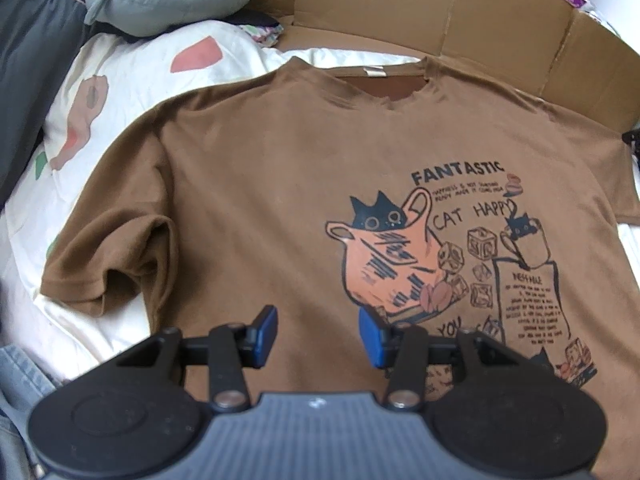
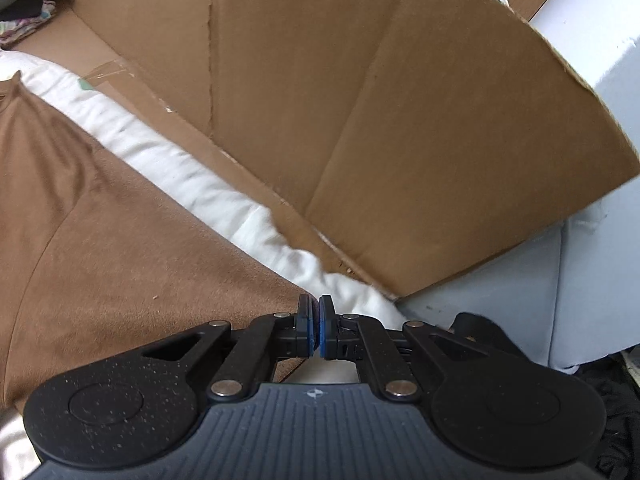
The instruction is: Fold clothes
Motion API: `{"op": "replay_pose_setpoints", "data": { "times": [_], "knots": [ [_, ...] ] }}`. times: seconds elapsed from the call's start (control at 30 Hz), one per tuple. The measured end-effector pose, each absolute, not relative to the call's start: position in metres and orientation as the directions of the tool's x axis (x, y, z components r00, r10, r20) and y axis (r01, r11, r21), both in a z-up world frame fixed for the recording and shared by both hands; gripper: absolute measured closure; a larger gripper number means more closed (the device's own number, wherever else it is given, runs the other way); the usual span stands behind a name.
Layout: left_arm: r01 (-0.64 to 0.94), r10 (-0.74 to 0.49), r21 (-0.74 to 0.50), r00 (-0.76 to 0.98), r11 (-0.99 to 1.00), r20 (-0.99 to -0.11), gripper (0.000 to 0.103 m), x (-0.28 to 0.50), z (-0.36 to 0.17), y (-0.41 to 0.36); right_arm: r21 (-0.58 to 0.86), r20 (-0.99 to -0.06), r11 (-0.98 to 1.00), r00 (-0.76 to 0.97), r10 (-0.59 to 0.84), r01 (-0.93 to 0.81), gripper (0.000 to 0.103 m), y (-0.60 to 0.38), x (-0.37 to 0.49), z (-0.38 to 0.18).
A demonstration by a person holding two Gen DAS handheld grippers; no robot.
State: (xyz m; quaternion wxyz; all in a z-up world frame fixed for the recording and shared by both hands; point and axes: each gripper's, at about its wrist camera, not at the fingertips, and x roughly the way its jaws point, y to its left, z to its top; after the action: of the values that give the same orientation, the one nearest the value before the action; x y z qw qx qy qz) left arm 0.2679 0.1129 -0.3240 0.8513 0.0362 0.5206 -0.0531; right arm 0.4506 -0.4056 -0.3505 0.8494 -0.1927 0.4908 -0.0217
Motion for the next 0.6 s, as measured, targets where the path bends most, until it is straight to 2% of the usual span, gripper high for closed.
{"op": "replay_pose_setpoints", "data": {
  "times": [0.27, 0.37, 0.43, 0.6],
  "knots": [
    [0.150, -0.056, 0.013, 0.448, 0.989, -0.892, 0.055, 0.269, -0.324, 0.109, -0.390, -0.819, 0.912, 0.500, -0.280, -0.128, 0.102, -0.406, 0.463, -0.363],
    [0.154, -0.053, 0.018, 0.448, 0.988, -0.893, 0.055, 0.269, -0.324, 0.109, -0.405, -0.806, 0.907, 0.514, -0.294, -0.115, 0.097, -0.403, 0.460, -0.361],
    [0.150, -0.048, 0.022, 0.449, 0.988, -0.892, 0.055, 0.269, -0.323, 0.110, -0.413, -0.791, 0.903, 0.538, -0.291, -0.119, 0.090, -0.401, 0.452, -0.354],
    [0.137, -0.039, 0.027, 0.456, 0.990, -0.889, 0.055, 0.269, -0.322, 0.113, -0.343, -0.806, 0.933, 0.546, -0.230, -0.113, 0.089, -0.401, 0.433, -0.336]
  ]
}}
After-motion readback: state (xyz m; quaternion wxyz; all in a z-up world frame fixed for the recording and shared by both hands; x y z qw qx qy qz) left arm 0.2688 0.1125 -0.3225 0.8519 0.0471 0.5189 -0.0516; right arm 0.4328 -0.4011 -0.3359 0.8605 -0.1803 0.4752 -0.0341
